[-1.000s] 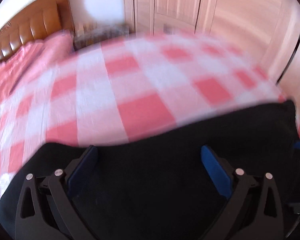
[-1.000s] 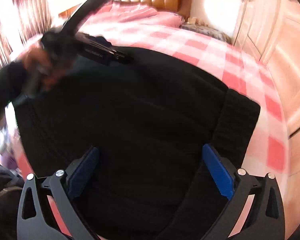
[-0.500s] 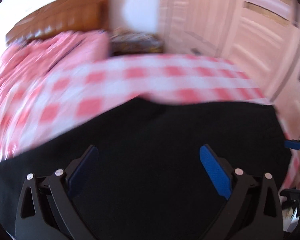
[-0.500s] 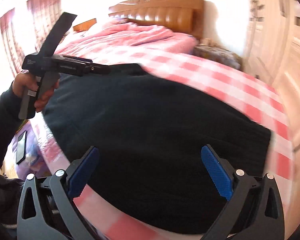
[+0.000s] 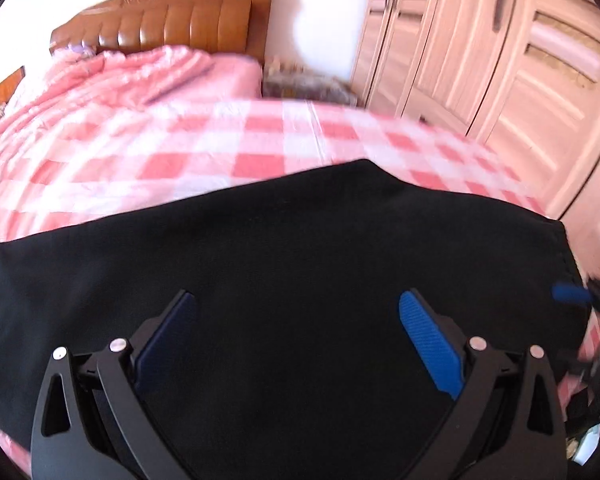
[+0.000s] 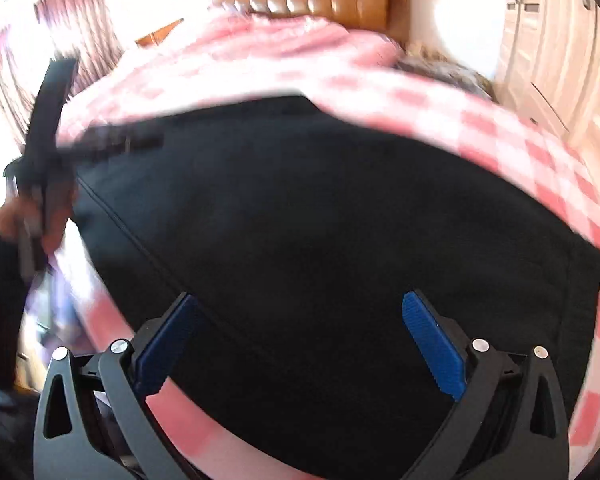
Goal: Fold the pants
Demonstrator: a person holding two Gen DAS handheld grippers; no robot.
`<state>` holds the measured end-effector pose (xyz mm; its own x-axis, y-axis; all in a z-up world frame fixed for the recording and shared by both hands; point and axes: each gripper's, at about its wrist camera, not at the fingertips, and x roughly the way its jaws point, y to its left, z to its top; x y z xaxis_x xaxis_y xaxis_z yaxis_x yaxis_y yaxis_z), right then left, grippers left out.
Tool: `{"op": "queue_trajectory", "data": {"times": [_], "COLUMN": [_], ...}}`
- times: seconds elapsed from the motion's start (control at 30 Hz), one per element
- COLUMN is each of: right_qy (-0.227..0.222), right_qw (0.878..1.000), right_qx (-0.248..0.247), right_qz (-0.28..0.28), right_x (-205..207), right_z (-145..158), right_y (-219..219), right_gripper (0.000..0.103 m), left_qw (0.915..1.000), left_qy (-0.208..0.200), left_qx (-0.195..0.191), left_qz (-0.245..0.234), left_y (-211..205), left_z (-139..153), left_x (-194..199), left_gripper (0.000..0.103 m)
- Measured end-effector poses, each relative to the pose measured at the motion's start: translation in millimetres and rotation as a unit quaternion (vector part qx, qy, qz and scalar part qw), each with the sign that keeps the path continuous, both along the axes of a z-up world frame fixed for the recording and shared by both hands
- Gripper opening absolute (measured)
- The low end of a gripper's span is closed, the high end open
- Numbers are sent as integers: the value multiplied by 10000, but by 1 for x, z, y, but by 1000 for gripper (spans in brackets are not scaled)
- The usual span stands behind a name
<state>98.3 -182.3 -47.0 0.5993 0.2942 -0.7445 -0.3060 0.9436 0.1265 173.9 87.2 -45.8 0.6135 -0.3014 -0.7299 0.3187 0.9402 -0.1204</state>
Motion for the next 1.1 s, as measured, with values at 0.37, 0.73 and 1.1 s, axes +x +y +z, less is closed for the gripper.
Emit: {"op": "queue_trajectory", "data": {"times": [0.37, 0.73, 1.1], "right_qy": [235, 260, 258], "right_qw": [9929, 9935, 9937], "right_qx": [-746, -732, -672], "right_qz": [896, 826, 854], "right_x": [82, 72, 72], "right_z": [-43, -37, -38], "right_y": [93, 104, 101], "right_gripper": [99, 99, 99], "left_qw": [9898, 8349, 7799], "left_qy": [145, -260, -340], "left_qx": [-1149, -3790, -3639], "left_qz": [829, 3982, 5081], "left_y": [136, 421, 461], "left_z": [3, -24, -71], "left_x": [-17, -65, -90], "left_gripper": [101, 89, 50]}}
